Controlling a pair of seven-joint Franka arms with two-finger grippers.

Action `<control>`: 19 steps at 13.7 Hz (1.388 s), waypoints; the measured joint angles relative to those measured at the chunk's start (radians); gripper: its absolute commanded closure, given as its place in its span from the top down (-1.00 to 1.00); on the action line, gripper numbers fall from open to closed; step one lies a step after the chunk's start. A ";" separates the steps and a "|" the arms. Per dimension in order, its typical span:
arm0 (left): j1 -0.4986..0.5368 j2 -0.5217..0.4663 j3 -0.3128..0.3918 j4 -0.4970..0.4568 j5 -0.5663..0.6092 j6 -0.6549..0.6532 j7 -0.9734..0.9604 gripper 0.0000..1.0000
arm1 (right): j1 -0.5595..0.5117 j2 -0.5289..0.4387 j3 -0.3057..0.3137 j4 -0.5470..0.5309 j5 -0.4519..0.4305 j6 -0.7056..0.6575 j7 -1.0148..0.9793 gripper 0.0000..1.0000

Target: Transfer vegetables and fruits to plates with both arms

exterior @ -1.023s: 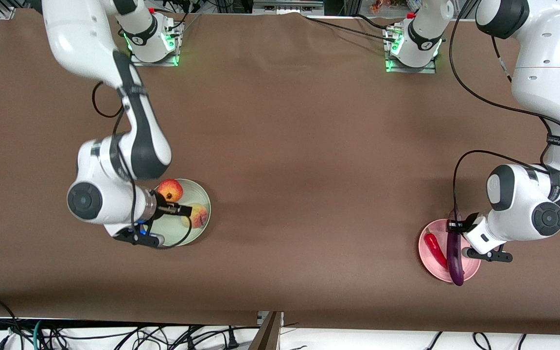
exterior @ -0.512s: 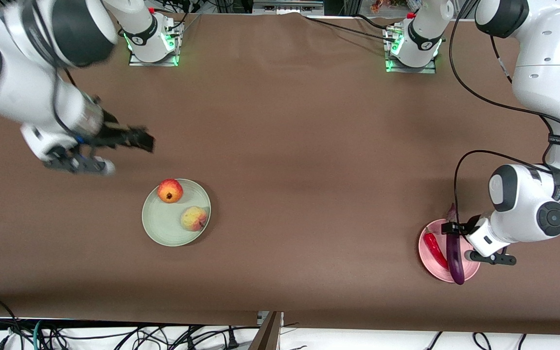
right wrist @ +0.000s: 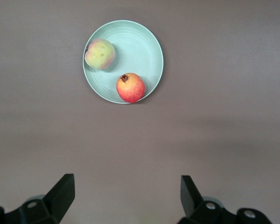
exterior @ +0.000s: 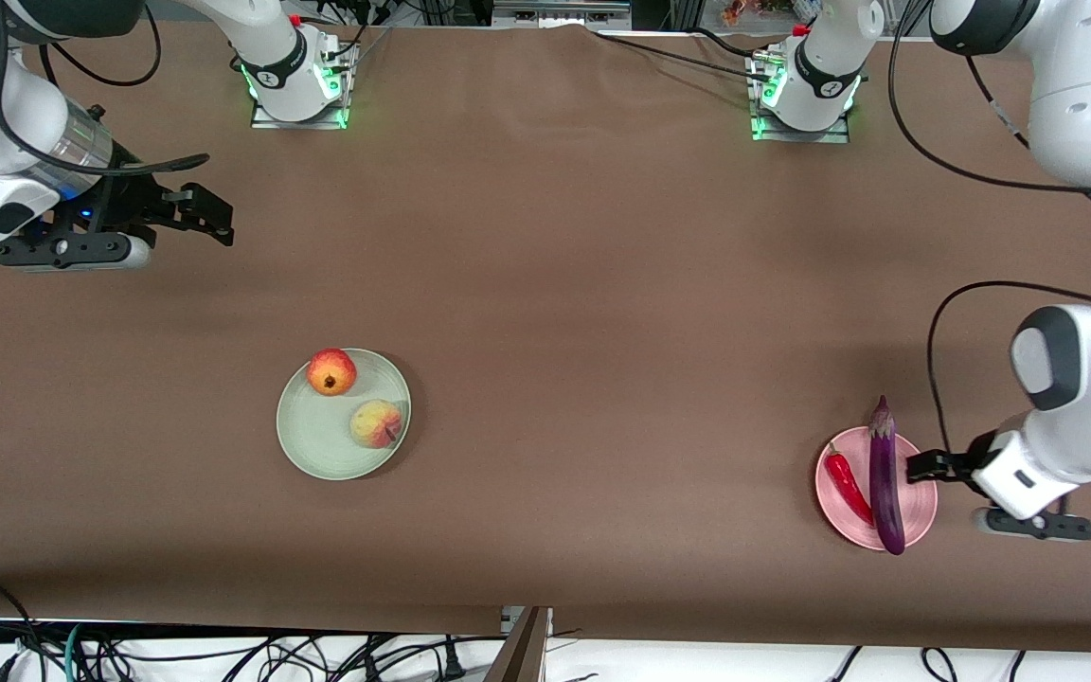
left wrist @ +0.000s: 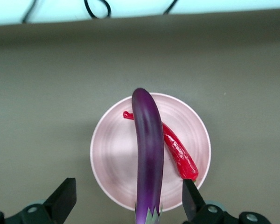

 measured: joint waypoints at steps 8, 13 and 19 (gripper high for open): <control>-0.004 -0.265 -0.005 0.040 0.000 -0.331 0.000 1.00 | -0.200 -0.004 0.198 0.031 -0.001 -0.054 -0.010 1.00; -0.039 -0.529 -0.006 -0.198 0.000 -0.381 -0.107 1.00 | -0.207 -0.009 0.203 0.032 -0.018 -0.066 -0.024 1.00; -0.090 -0.700 0.015 -0.411 -0.064 -0.379 -0.136 1.00 | -0.212 -0.008 0.203 0.058 -0.033 -0.066 -0.032 1.00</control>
